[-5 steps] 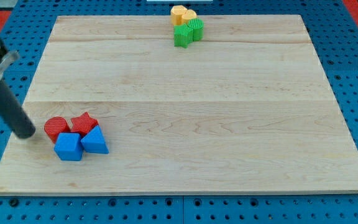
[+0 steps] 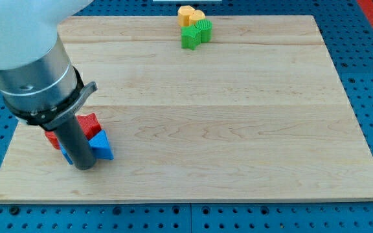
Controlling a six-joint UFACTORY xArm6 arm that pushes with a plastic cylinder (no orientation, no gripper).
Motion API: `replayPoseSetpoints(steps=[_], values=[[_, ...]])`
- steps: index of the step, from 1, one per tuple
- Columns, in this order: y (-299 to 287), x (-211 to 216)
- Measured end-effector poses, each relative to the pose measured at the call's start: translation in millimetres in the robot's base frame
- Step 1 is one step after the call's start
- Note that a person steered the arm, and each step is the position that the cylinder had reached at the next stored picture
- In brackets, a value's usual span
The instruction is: Slide blue cube and red circle up and slightly left to the left side of the board
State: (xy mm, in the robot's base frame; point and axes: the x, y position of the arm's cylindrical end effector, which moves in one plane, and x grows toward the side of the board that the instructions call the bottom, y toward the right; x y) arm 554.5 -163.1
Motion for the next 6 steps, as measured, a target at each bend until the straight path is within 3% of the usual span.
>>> replayPoseSetpoints(steps=[3,6], values=[[-59.0,-0.8],[-89.5,-29.8]])
